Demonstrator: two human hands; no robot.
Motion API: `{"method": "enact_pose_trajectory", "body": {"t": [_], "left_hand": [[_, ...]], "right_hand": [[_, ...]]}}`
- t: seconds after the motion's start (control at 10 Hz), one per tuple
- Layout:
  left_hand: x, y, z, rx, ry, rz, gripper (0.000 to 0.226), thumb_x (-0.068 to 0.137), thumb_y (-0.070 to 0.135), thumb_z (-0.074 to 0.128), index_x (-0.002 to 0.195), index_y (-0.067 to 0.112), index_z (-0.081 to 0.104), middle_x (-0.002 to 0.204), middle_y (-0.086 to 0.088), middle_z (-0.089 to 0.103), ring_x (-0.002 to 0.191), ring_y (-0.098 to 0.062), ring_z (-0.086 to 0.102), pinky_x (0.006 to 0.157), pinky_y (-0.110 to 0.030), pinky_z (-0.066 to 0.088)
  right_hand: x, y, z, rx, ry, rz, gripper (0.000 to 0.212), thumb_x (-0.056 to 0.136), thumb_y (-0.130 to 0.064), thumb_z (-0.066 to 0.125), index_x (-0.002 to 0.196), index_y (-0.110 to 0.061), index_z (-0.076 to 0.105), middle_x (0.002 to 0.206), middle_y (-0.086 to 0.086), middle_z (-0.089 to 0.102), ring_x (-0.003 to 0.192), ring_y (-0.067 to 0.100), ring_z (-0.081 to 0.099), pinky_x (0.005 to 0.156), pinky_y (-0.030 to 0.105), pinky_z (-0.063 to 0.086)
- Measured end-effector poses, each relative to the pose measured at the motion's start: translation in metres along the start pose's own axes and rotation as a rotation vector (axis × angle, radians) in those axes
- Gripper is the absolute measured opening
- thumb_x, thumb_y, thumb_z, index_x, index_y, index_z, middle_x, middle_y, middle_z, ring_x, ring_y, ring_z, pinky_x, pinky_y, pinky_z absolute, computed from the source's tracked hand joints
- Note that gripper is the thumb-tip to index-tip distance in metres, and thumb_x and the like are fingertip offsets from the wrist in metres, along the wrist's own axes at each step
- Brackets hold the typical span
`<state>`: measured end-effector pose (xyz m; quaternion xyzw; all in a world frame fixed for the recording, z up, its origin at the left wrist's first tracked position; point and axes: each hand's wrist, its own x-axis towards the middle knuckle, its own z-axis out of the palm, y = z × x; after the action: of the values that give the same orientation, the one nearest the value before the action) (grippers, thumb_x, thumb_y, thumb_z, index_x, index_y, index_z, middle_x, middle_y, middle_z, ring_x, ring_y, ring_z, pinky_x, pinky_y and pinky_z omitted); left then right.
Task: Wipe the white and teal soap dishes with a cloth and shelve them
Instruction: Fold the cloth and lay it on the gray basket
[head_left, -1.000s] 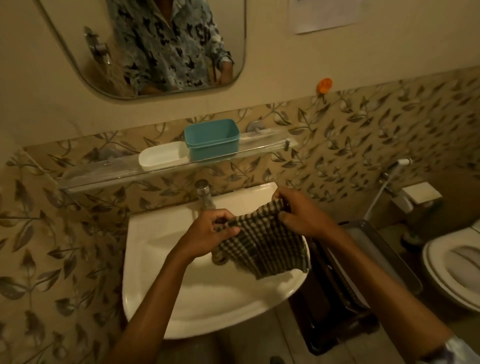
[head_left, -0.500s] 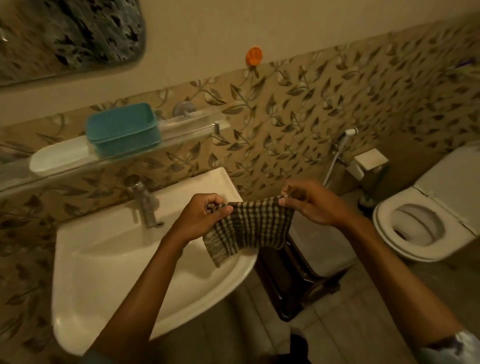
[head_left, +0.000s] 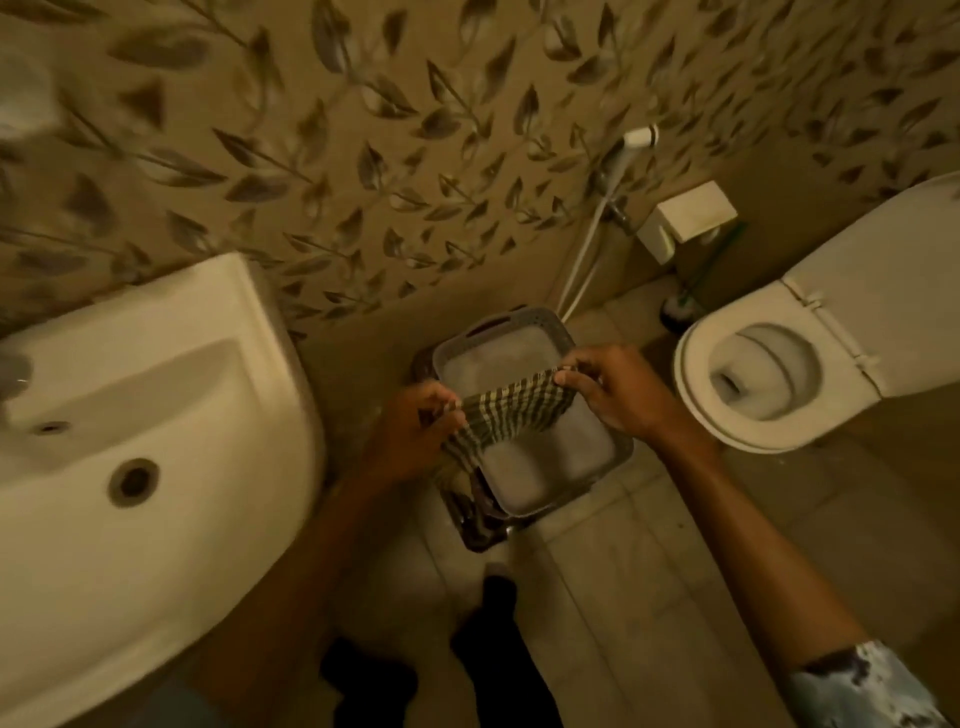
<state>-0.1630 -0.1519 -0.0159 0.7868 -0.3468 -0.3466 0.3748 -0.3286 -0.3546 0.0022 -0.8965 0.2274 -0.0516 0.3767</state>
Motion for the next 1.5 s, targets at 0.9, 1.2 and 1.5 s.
{"method": "enact_pose_trajectory", "body": {"t": [0.9,1.2,1.5], "left_hand": [[0.103,-0.104,0.177,0.247,0.074,-0.035,0.013,0.087,0.005,0.053,0.088,0.007,0.066,0.091,-0.013,0.065,0.088,-0.024,0.058,0.075,-0.032,0.043],[0.082,-0.125,0.232,0.385,-0.076,-0.183,0.018,0.084,0.004,0.056,0.096,0.015,0.064,0.093,-0.006,0.064,0.086,-0.023,0.059,0.069,-0.024,0.037],[0.094,-0.126,0.257,-0.083,-0.158,-0.942,0.014,0.082,0.023,0.057,0.076,0.010,0.056,0.079,-0.008,0.053,0.076,-0.028,0.053,0.069,-0.034,0.046]], "right_hand": [[0.023,0.199,0.081,0.025,-0.228,0.268,0.009,0.087,-0.006,0.062,0.083,-0.010,0.068,0.088,0.009,0.069,0.082,0.020,0.064,0.078,0.034,0.053],[-0.011,0.217,0.110,-0.081,-0.401,0.324,0.016,0.091,-0.021,0.061,0.102,-0.009,0.062,0.101,0.011,0.062,0.091,0.025,0.060,0.080,0.033,0.050],[-0.020,0.233,0.138,-0.292,-0.436,0.290,0.024,0.089,-0.017,0.062,0.112,-0.009,0.060,0.121,0.014,0.054,0.112,0.026,0.050,0.092,0.029,0.040]]}}
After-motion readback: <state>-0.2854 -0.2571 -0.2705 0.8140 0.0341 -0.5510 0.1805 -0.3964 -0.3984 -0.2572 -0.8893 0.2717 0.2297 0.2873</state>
